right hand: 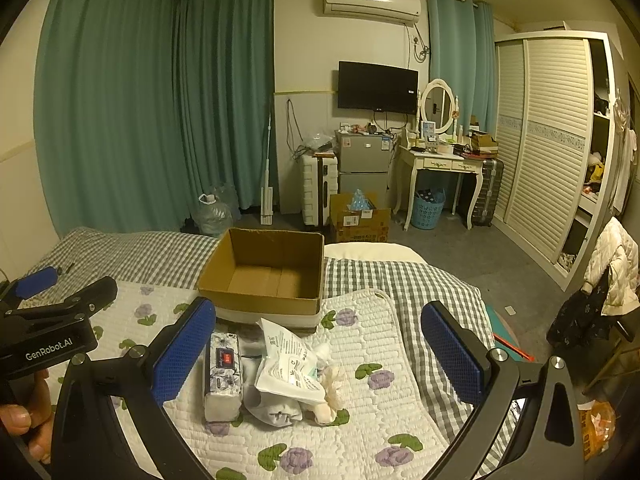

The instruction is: Organize soft objects

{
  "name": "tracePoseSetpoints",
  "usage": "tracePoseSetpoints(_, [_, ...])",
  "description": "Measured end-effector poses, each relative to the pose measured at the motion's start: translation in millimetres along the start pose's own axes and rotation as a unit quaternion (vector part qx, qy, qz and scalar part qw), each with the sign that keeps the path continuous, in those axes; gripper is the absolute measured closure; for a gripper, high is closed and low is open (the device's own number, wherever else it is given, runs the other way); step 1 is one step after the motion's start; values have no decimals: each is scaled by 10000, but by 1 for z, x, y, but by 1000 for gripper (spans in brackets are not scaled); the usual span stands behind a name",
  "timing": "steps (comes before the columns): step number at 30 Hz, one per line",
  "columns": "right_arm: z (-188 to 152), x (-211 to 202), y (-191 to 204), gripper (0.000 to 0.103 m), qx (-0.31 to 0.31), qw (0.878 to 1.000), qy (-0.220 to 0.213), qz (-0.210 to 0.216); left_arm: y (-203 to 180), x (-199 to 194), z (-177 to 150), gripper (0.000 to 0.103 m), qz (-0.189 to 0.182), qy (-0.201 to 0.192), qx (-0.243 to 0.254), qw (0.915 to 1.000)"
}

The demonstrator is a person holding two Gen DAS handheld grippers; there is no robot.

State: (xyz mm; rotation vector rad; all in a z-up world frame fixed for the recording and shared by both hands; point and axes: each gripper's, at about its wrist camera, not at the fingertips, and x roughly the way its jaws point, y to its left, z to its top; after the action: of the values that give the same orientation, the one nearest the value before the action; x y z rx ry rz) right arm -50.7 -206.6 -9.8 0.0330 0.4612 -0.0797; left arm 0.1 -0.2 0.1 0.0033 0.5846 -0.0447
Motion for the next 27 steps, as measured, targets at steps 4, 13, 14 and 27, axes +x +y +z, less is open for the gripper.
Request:
tracePoseSetpoints(4, [0, 0, 0, 0, -4, 10000, -7, -1, 0, 0, 0, 0, -2, -7, -4, 10000])
tracePoseSetpoints(13, [2, -2, 0, 0, -1, 10000, -31, 8, 0, 0, 1, 0, -9, -4, -7, 10000])
tracePoseSetpoints(14, [2, -2, 0, 0, -2, 10000, -30, 8, -1, -1, 1, 0, -10, -5, -5, 10000])
tracePoseSetpoints(27, [2, -2, -1, 0, 13, 10000, -48, 23, -5, 0, 3, 0, -25, -13, -11, 10000])
